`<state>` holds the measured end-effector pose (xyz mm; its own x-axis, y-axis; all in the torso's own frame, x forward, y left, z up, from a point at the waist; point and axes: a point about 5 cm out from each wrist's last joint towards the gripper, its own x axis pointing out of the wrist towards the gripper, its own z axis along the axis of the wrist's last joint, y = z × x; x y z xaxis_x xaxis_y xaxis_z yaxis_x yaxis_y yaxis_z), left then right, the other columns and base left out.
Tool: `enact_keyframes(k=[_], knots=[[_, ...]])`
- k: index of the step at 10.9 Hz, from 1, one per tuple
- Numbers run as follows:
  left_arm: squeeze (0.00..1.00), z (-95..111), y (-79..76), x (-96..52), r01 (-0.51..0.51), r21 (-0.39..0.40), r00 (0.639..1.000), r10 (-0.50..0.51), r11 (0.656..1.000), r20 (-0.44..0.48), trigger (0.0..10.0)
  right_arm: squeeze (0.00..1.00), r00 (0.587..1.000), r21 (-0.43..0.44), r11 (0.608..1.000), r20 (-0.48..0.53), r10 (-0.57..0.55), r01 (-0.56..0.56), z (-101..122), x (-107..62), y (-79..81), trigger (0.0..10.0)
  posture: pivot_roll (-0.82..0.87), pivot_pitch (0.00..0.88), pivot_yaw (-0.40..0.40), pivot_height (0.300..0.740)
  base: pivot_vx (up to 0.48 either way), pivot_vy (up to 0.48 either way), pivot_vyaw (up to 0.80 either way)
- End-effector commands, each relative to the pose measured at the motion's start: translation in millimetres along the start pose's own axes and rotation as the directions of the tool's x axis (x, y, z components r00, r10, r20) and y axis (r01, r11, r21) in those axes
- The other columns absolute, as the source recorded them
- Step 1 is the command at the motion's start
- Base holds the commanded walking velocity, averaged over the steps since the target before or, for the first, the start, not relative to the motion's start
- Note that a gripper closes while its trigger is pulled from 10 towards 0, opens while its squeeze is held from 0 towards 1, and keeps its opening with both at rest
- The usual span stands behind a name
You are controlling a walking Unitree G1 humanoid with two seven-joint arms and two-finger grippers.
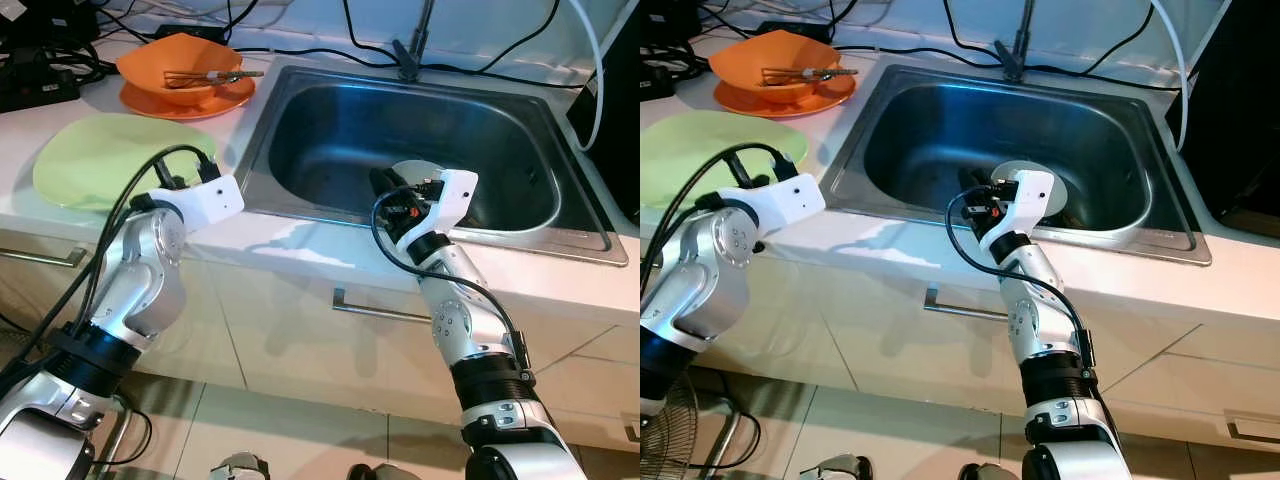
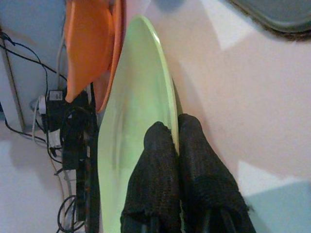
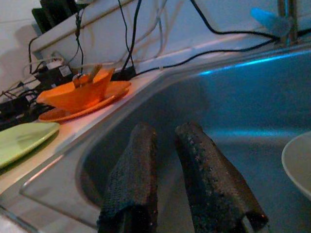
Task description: Kitchen organization
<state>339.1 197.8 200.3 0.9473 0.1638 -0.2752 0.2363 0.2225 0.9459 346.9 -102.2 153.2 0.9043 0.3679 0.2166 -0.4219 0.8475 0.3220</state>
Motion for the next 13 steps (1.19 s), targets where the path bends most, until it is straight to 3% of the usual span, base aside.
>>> enact_keyframes(k=[1, 3, 4, 5, 7, 9, 11, 12, 13], knots=[[0.0, 0.5, -8.8, 2.1, 0.05, -0.004, 0.999, -0.05, 0.999, -0.001, 0.0, 0.0, 1.0, 0.011, 1.0, 0.004, -0.012, 0.012, 2.7, 1.3, -2.7, 10.0, 0.11, 0.091, -0.046, 0.74, 0.0, 0.0, 0.0], [0.0, 1.4, 7.4, 0.3, -0.053, 0.001, 0.999, 0.053, 0.999, -0.006, 0.0, 0.0, 1.0, 0.012, 1.0, 0.004, -0.013, 0.013, 3.2, 2.0, -3.1, 10.0, 0.12, 0.092, -0.048, 0.74, 0.0, 0.0, 0.0], [0.0, -0.4, 18.9, -2.4, -0.143, 0.001, 0.99, 0.143, 0.99, -0.02, 5.2, 0.0, 1.0, 0.014, 1.0, 0.001, -0.011, 0.011, 2.8, 2.7, -2.8, 10.0, 0.12, 0.092, -0.051, 0.74, 0.0, 0.0, 0.0], [0.0, -1.9, 22.0, -3.5, -0.164, -0.006, 0.986, 0.164, 0.986, -0.028, 10.0, 0.0, 1.0, 0.015, 1.0, -0.003, -0.009, 0.009, 2.4, 3.1, -2.8, 10.0, 0.13, 0.091, -0.054, 0.74, 0.0, 0.0, 0.0], [0.0, -5.9, 25.4, -5.7, -0.179, 0.001, 0.983, 0.179, 0.984, -0.044, 10.0, 0.0, 1.0, 0.014, 1.0, -0.006, -0.005, 0.005, 2.4, 3.9, -2.9, 10.0, 0.13, 0.089, -0.059, 0.74, 0.0, 0.0, 0.0], [0.0, -10.0, 42.9, -10.6, -0.275, 0.028, 0.959, 0.276, 0.961, -0.057, 10.0, 0.0, 1.0, 0.014, 1.0, -0.008, 0.0, 0.0, 2.9, 5.7, -2.8, 10.0, 0.14, 0.086, -0.065, 0.74, 0.0, 0.0, 0.0], [0.0, -5.7, 70.1, -18.5, -0.435, 0.058, 0.899, 0.437, 0.899, -0.027, 10.0, 0.0, 1.0, 0.016, 1.0, -0.011, 0.007, -0.007, 2.0, 7.7, -0.9, 10.0, 0.15, 0.082, -0.067, 0.74, 0.0, 0.0, 0.0], [0.0, -4.2, 74.6, -20.1, -0.462, 0.061, 0.886, 0.464, 0.885, -0.018, 10.0, 0.0, 1.0, 0.017, 1.0, -0.012, 0.008, -0.008, 1.8, 8.2, -0.6, 10.0, 0.15, 0.082, -0.067, 0.74, 0.0, 0.0, 0.0], [0.0, 6.4, 86.2, -26.2, -0.541, 0.056, 0.841, 0.539, 0.839, 0.047, 10.0, 0.0, 1.0, 0.018, 1.0, -0.012, 0.01, -0.01, 1.5, 8.7, -0.5, 10.0, 0.15, 0.079, -0.065, 0.74, 0.0, 0.0, 0.0]])
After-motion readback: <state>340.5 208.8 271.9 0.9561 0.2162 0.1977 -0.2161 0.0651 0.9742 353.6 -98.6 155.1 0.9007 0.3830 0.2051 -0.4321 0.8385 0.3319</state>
